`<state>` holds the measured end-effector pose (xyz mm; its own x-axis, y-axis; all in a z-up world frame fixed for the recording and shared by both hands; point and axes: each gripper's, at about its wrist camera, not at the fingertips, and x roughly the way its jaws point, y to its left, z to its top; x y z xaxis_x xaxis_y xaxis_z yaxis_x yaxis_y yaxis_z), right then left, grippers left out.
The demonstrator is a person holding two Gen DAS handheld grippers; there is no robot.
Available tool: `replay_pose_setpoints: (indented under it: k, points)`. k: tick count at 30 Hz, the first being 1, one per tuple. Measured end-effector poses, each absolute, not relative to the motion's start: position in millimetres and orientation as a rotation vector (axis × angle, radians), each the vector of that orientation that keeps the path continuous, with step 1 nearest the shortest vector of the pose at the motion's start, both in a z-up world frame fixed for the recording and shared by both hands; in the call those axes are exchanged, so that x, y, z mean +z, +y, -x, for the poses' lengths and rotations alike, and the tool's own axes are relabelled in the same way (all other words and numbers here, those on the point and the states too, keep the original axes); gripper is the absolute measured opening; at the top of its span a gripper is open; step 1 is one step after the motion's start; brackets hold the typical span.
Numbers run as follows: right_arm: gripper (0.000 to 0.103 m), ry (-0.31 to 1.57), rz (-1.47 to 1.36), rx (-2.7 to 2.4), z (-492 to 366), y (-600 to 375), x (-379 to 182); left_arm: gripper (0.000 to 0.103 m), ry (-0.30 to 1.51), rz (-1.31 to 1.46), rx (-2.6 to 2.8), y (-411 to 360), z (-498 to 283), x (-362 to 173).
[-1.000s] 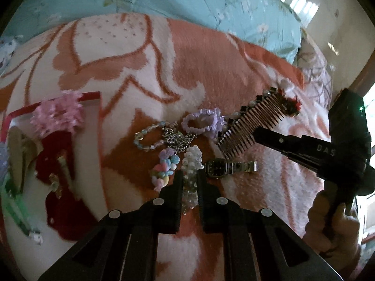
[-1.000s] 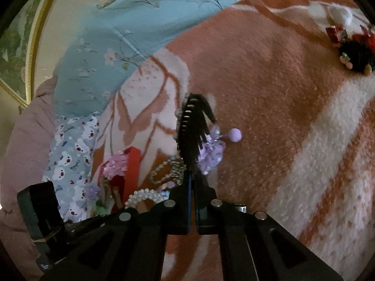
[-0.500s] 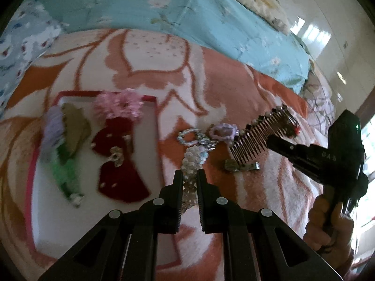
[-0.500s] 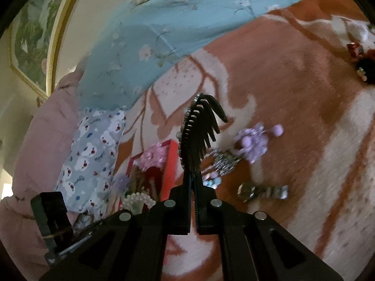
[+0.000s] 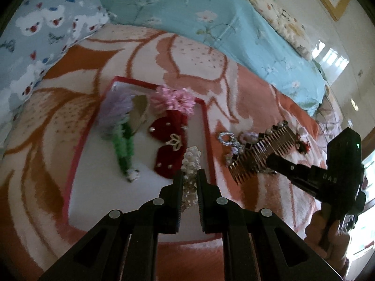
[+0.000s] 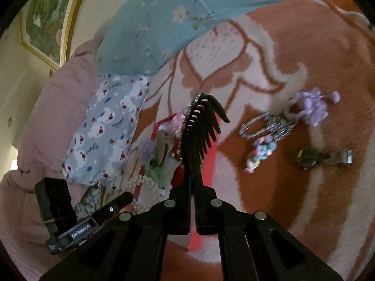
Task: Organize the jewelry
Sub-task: 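Carry the pearl bracelet and black comb with both grippers into the box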
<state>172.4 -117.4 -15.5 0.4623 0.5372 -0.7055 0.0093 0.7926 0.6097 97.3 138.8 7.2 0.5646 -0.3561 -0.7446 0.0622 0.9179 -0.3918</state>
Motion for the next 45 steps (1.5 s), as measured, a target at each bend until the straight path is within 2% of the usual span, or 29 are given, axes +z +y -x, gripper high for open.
replay_pose_setpoints:
  k: [16, 37, 45]
  points:
    - [0.001, 1.163, -0.553, 0.442, -179.0, -57.5, -43.7, 0.01, 0.923, 0.449, -0.148, 192.1, -90.5, 2.2]
    - [0.002, 1.273, -0.571, 0.424, -224.0, -26.9, -93.8, 0.01, 0.982, 0.501, -0.084, 211.1, -154.0, -56.2]
    - [0.009, 1.277, -0.584, 0.415, -222.2, -30.9, -96.1, 0.01, 0.995, 0.51, -0.069, 213.0, -156.6, -62.2]
